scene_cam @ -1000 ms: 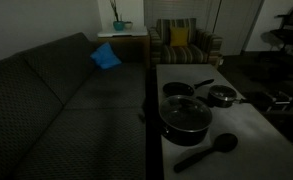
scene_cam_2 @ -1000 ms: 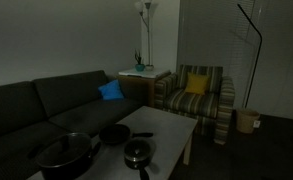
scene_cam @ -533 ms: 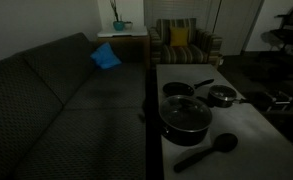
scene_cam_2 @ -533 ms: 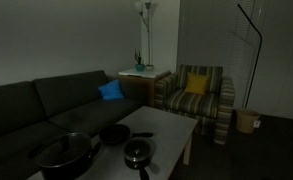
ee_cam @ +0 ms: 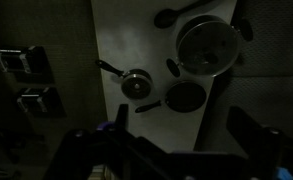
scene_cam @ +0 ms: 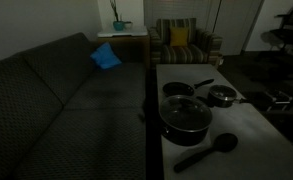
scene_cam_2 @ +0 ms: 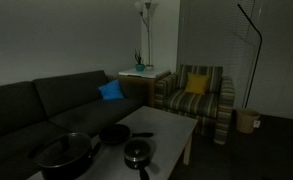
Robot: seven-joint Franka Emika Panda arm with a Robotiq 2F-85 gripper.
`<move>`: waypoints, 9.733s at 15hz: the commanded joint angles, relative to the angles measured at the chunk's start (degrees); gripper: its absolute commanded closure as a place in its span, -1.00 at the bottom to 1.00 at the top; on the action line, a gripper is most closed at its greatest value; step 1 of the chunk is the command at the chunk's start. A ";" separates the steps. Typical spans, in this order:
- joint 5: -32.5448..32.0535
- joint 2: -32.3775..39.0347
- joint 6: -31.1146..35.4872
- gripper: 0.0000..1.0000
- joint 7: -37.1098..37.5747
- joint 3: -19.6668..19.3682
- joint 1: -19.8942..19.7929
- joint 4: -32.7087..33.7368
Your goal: Take the lid from the left black pot and put it on the table
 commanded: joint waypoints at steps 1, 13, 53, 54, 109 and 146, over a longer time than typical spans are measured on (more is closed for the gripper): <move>0.00 7.26 4.67 -1.00 -0.41 0.17 0.91 2.99; -1.60 14.83 7.24 -1.00 0.60 -0.49 3.32 6.51; 6.34 76.58 1.11 -1.00 -36.98 -3.70 6.82 67.66; 6.48 77.71 0.15 -1.00 -37.37 -3.51 6.88 69.41; 2.59 110.30 -13.09 -1.00 -33.02 -8.25 16.12 98.08; -1.40 108.99 -10.27 0.70 -33.25 -10.30 17.08 96.42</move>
